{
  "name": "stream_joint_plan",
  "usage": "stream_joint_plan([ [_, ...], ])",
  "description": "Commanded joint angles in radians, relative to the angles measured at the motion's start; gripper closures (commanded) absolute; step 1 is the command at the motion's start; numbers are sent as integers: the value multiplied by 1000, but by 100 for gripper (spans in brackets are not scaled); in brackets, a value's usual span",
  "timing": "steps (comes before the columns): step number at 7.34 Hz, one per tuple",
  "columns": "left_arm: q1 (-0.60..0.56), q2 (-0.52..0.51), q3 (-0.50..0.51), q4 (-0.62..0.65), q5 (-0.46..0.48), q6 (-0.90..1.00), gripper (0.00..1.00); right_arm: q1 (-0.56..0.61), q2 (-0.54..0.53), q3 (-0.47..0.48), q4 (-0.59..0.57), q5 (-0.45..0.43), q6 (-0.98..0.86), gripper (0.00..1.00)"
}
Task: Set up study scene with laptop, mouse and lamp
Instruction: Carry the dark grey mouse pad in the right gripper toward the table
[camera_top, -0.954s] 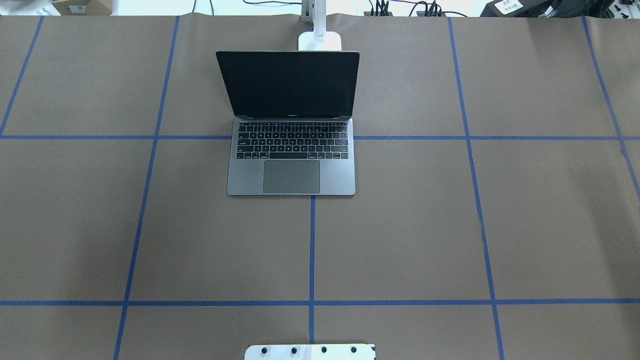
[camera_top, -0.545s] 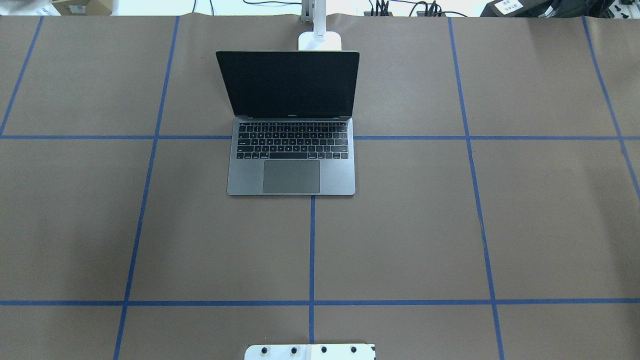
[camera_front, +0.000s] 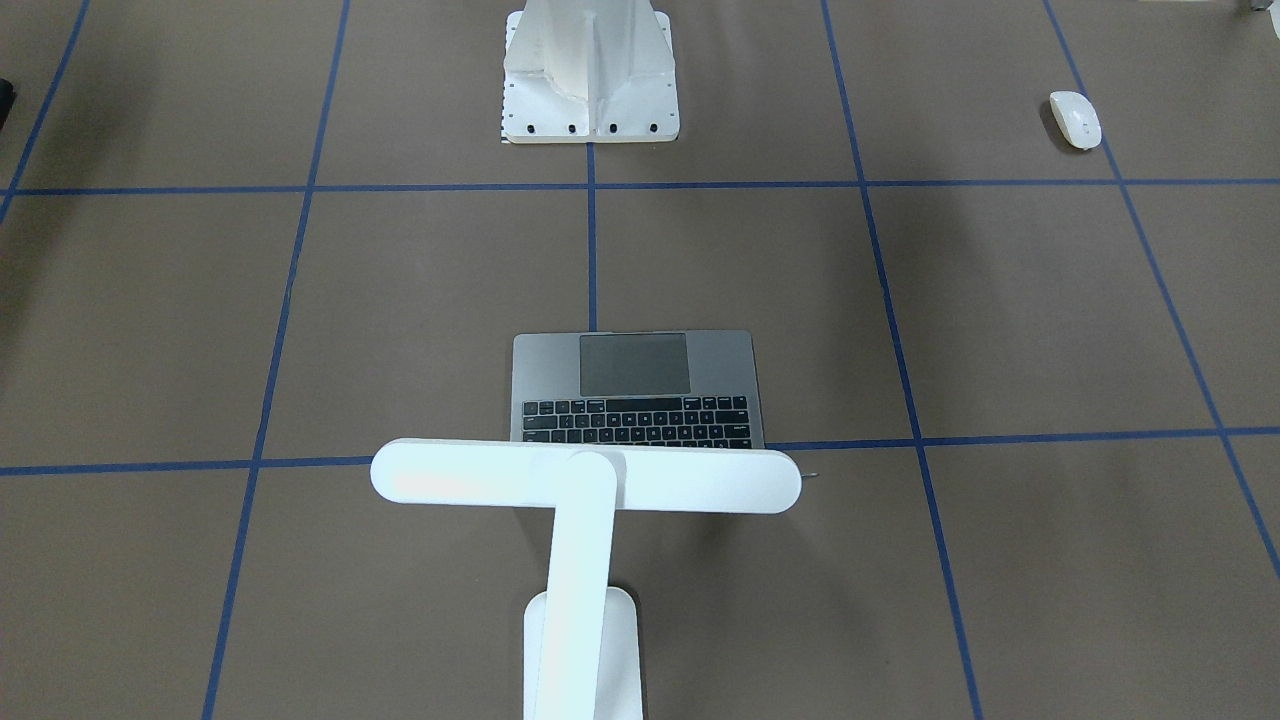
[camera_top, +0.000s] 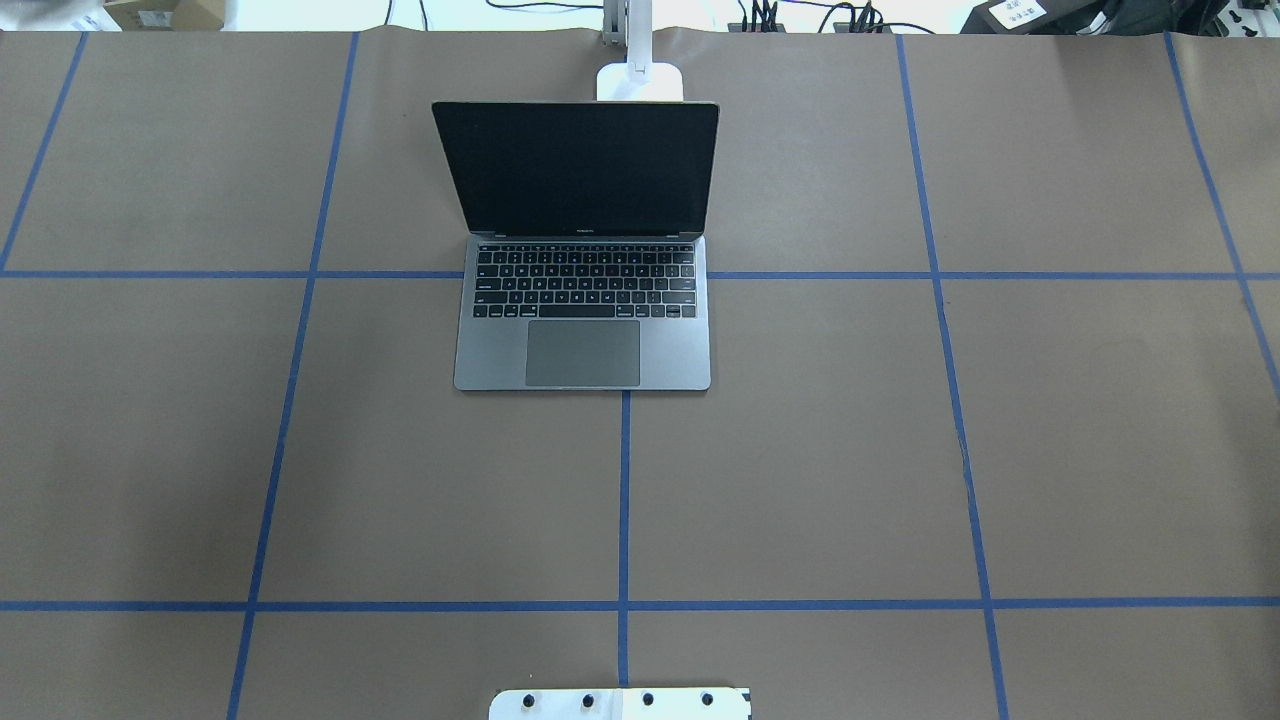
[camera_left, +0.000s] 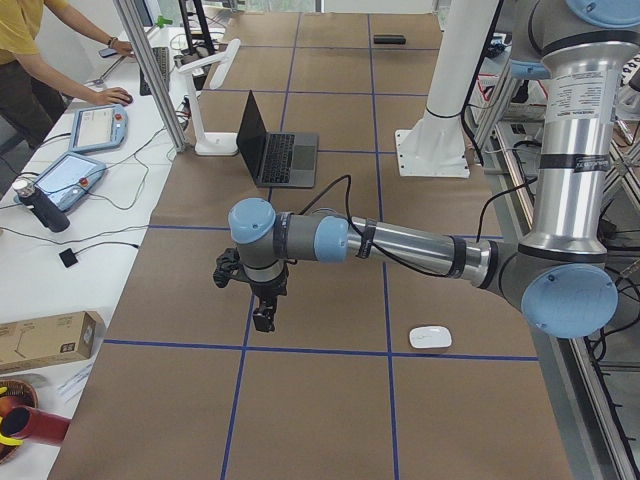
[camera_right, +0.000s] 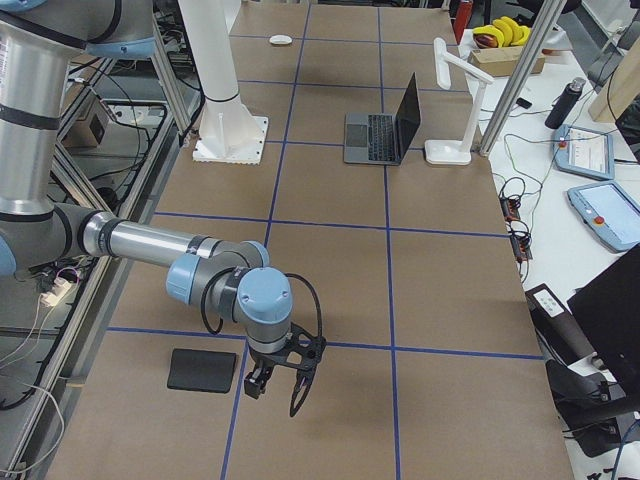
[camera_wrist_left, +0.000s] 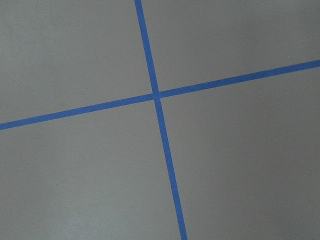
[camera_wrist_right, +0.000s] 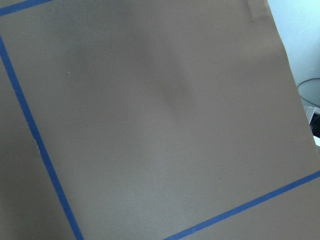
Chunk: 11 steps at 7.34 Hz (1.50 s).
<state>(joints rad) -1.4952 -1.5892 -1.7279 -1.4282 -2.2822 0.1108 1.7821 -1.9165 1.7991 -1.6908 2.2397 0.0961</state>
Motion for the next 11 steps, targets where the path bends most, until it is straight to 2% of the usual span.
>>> stream_joint_plan([
  [1,0,18,1,-1,0,-2,0,25,-27,-17,-7,55,183,0],
  [2,0,21,-1,-3,0,-3,0,25,-30,-11,-9,52,359,0],
  [4,0,34,-4,-3,0,-5,0,22,-44,-11,-35,49,593,0],
  [6,0,34,4,-1,0,-5,0,4,-45,-9,-166,55,663,4],
  [7,1,34,16,-1,0,-5,0,-30,-45,-7,-218,69,709,8],
  [9,1,34,18,-1,0,-5,0,-142,-45,-7,-234,141,935,8],
  [11,1,34,17,-3,-2,-6,0,-217,-71,-10,-251,146,1072,8],
])
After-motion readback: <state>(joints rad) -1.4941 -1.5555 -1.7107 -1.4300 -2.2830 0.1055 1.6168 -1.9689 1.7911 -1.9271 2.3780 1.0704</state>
